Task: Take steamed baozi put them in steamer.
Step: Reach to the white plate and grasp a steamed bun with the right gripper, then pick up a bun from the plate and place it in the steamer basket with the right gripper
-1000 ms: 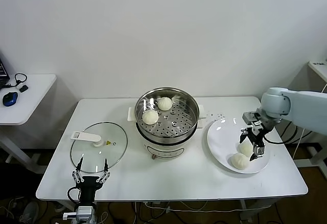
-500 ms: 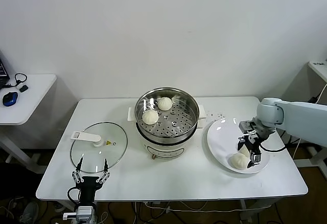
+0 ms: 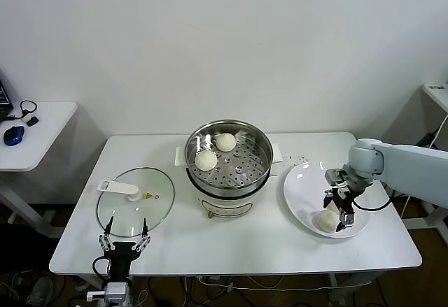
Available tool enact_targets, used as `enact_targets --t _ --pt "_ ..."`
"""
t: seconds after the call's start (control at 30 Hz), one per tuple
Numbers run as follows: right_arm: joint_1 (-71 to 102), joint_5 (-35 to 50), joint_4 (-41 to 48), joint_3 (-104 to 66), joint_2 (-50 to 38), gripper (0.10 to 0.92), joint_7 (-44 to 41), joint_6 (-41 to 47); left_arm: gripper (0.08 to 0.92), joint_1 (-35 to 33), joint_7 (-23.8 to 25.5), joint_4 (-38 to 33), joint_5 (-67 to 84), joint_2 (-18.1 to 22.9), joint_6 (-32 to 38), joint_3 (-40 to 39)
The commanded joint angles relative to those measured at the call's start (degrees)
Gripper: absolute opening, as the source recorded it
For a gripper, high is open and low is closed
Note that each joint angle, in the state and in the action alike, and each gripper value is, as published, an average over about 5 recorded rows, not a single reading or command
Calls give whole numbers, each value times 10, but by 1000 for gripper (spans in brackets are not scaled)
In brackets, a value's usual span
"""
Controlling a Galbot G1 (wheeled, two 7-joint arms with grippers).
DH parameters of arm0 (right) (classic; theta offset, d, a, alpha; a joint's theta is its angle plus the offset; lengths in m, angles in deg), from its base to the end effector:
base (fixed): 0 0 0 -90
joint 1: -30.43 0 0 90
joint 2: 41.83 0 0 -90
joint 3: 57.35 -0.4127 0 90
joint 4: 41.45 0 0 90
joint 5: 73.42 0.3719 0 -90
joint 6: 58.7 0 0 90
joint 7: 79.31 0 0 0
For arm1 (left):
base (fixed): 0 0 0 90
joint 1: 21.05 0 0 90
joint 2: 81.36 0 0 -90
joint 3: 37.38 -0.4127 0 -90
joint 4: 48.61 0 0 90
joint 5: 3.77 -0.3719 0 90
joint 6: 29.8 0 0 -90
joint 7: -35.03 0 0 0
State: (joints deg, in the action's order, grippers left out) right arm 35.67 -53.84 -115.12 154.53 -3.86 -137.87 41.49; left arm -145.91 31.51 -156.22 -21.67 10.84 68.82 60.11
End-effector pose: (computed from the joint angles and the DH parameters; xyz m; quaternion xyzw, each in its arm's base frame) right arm 0.5376 -0.2213 -0.2386 0.5596 -0.4661 0.4824 0.4867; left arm 0.1159 0.0346 -0.4485 0.0604 -0.9802 -0.1703 0.0807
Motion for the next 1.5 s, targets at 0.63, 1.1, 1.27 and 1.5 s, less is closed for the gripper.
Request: enact_targets --t 0.63,1.1,1.27,1.5 --pt "17 -4 14 -14 12 728 -2 -1 823 1 0 -1 1 9 0 1" --pt "5 -7 10 -5 14 596 -2 -2 823 1 -1 -2 2 9 -1 2" --pt "-25 -15 -5 18 13 574 -4 -11 823 0 -1 -3 2 7 0 2" --pt "-143 6 -52 97 20 568 -18 -30 823 3 0 -4 1 6 -3 -4"
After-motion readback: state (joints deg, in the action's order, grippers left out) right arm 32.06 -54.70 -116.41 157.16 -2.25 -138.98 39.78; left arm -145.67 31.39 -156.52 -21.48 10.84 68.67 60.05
